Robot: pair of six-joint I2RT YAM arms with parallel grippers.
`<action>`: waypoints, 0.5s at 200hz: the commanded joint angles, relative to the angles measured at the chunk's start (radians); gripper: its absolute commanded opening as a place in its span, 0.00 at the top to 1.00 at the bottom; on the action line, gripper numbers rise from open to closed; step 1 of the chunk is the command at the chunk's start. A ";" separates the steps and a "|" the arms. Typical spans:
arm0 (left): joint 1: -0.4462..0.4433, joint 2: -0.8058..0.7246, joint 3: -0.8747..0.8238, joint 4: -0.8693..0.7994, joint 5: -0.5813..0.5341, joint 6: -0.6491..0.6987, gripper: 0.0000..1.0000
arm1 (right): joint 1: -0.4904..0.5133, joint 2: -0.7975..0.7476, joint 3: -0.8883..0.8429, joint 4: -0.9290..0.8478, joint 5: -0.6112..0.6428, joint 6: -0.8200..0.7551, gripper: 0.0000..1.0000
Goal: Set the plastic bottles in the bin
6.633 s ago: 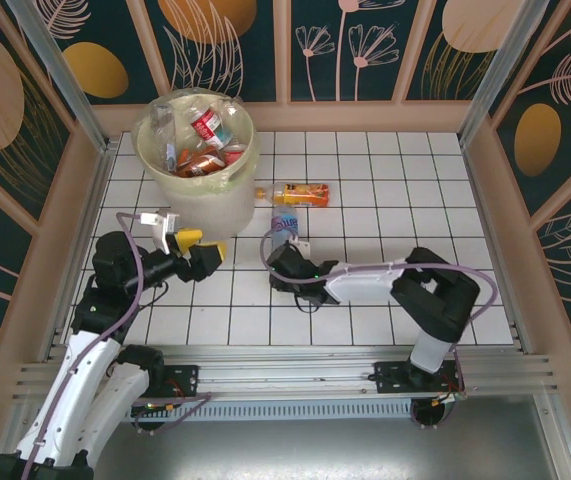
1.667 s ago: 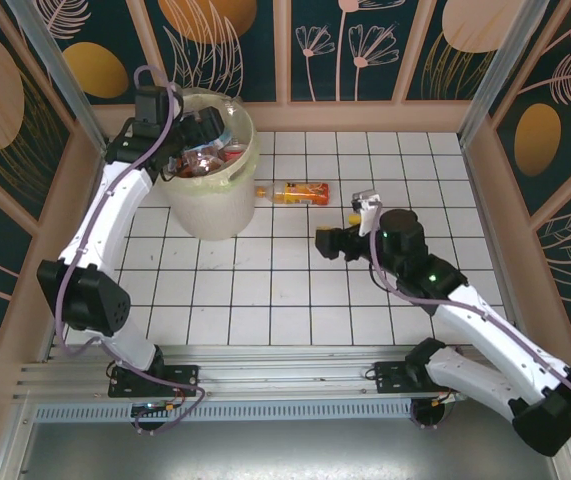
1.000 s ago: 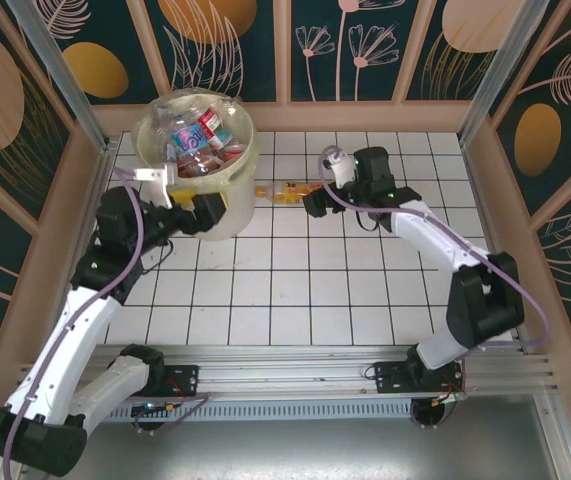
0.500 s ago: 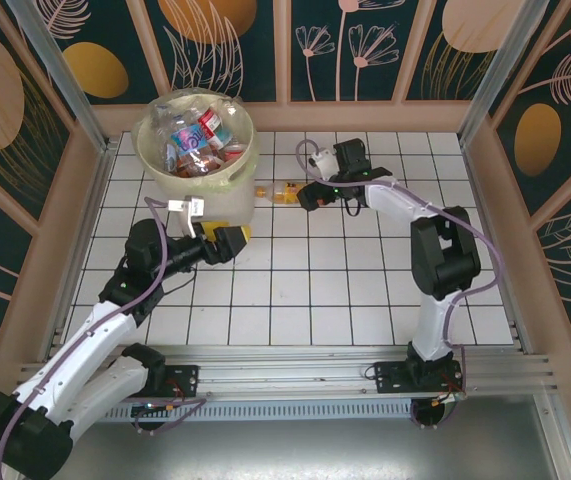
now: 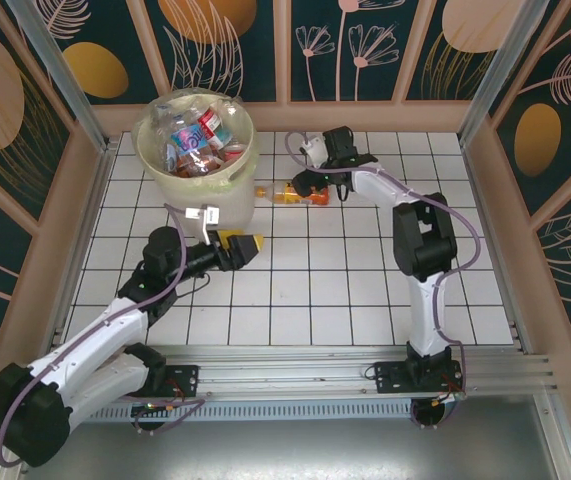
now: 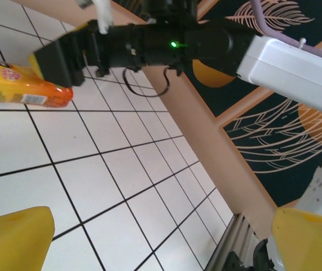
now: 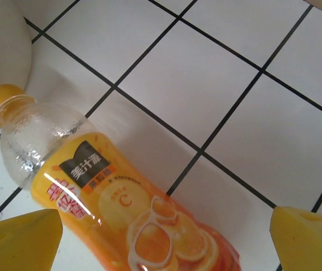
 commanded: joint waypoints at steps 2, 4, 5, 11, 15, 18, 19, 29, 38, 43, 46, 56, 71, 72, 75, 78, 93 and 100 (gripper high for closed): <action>-0.021 0.023 0.001 0.096 -0.001 -0.010 0.01 | 0.016 0.045 0.052 -0.048 0.010 -0.027 0.05; -0.022 0.025 0.002 0.097 -0.003 -0.010 0.02 | 0.017 0.047 0.053 -0.048 0.008 -0.027 0.05; -0.023 0.026 0.002 0.098 -0.003 -0.010 0.01 | 0.018 0.049 0.054 -0.049 0.007 -0.026 0.05; -0.027 0.034 0.004 0.102 -0.004 -0.007 0.01 | 0.018 0.054 0.056 -0.046 0.004 -0.024 0.05; -0.028 0.040 0.004 0.107 -0.004 -0.007 0.01 | 0.020 0.058 0.054 -0.046 0.003 -0.024 0.05; -0.029 0.044 0.006 0.109 -0.003 -0.007 0.01 | 0.021 0.061 0.054 -0.046 0.003 -0.024 0.05; -0.030 0.046 0.007 0.109 -0.003 -0.007 0.01 | 0.020 0.063 0.054 -0.046 0.003 -0.024 0.05; -0.033 0.061 0.014 0.112 -0.003 -0.007 0.01 | 0.028 0.070 0.055 -0.050 0.010 -0.028 0.05; -0.036 0.072 0.019 0.113 -0.004 -0.004 0.01 | 0.035 0.077 0.054 -0.054 0.021 -0.033 0.05; -0.037 0.076 0.021 0.114 -0.004 -0.005 0.02 | 0.039 0.080 0.050 -0.056 0.027 -0.037 0.06; -0.038 0.080 0.021 0.116 -0.003 -0.004 0.02 | 0.041 0.081 0.049 -0.056 0.029 -0.038 0.06; -0.039 0.086 0.024 0.117 -0.004 -0.004 0.01 | 0.045 0.082 0.041 -0.059 0.035 -0.040 0.06; -0.040 0.089 0.022 0.116 -0.005 -0.003 0.01 | 0.044 0.076 0.018 -0.054 0.042 -0.034 0.08; -0.040 0.089 0.022 0.115 -0.006 -0.002 0.01 | 0.044 0.074 0.015 -0.053 0.043 -0.033 0.08; -0.040 0.089 0.021 0.113 -0.006 -0.002 0.01 | 0.045 0.071 0.006 -0.049 0.044 -0.031 0.08; -0.039 0.089 0.021 0.114 -0.008 -0.003 0.01 | 0.045 0.066 -0.002 -0.043 0.046 -0.029 0.08; -0.040 0.090 0.018 0.114 -0.010 0.000 0.02 | 0.051 0.042 -0.046 -0.021 0.059 -0.026 0.10; -0.040 0.093 0.018 0.112 -0.010 0.000 0.01 | 0.055 0.033 -0.061 -0.017 0.064 -0.024 0.11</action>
